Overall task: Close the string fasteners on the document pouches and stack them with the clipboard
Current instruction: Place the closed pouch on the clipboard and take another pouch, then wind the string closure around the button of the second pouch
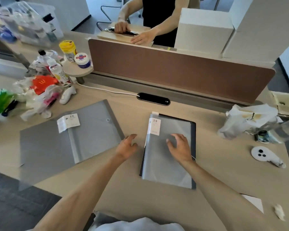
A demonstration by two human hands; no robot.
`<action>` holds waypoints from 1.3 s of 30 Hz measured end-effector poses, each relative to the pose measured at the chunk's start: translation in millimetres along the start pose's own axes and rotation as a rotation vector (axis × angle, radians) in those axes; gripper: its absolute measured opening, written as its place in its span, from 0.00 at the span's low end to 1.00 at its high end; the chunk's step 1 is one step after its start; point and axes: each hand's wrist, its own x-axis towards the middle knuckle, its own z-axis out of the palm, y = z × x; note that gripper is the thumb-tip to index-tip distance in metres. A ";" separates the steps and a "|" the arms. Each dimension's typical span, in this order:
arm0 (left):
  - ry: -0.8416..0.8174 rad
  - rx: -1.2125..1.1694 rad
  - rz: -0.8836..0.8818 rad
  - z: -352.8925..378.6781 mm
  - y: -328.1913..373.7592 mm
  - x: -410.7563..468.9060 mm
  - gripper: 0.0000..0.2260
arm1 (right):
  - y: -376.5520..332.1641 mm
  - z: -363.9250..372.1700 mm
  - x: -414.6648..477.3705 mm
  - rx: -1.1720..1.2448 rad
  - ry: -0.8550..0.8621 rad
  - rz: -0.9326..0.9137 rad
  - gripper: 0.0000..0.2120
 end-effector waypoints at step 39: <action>-0.178 0.727 0.113 -182.9 -258.0 -23.7 0.42 | -181.6 225.9 13.1 -0.122 -0.099 0.329 0.20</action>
